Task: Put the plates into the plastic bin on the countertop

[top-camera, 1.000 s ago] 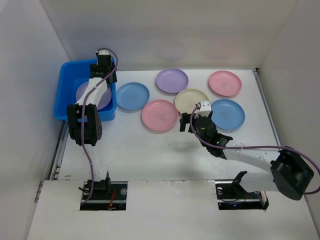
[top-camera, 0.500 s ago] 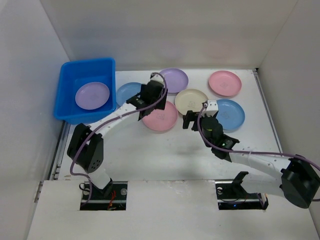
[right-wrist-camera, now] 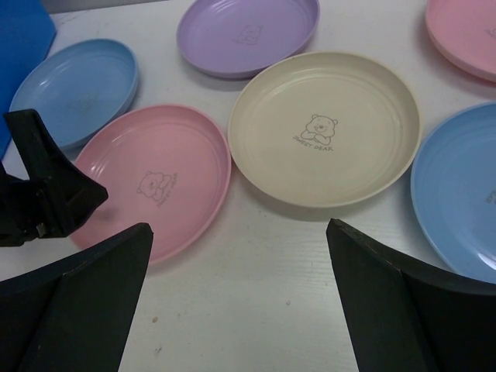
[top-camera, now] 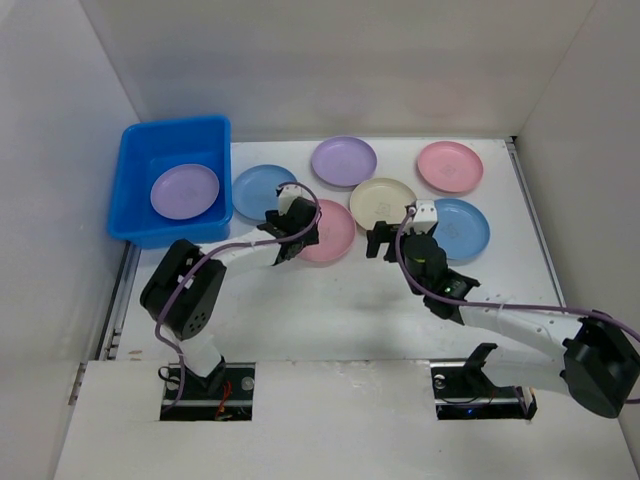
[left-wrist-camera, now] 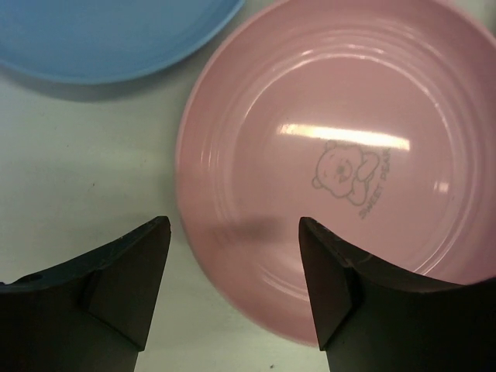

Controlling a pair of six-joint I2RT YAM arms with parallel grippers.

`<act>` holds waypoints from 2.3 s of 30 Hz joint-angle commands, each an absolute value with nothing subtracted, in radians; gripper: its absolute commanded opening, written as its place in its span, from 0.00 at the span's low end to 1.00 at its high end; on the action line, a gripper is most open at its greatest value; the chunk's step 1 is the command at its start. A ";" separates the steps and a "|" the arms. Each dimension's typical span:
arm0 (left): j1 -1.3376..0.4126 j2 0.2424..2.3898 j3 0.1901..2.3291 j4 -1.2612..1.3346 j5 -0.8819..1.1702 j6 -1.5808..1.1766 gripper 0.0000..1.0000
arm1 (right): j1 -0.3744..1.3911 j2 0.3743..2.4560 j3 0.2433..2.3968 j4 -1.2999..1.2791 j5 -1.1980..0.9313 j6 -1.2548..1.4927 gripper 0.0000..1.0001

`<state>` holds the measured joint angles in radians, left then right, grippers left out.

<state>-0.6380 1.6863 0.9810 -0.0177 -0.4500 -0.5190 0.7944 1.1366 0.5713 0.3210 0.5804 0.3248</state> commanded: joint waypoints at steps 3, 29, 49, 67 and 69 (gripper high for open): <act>-0.625 1.755 0.976 0.055 -0.453 -0.595 0.59 | 0.805 1.103 0.554 0.350 0.601 0.316 1.00; -0.627 1.245 0.992 -0.188 -0.500 -0.434 0.04 | 0.805 1.123 0.564 0.351 0.606 0.316 1.00; 0.143 1.373 1.209 -0.081 -0.538 -0.495 0.07 | 0.821 1.196 0.597 0.357 0.577 0.319 1.00; 0.208 1.730 1.298 -0.031 -0.480 -0.520 0.17 | 0.840 1.247 0.620 0.353 0.568 0.316 1.00; 0.205 1.718 1.286 -0.031 -0.483 -0.520 0.25 | 0.840 1.247 0.618 0.353 0.569 0.316 1.00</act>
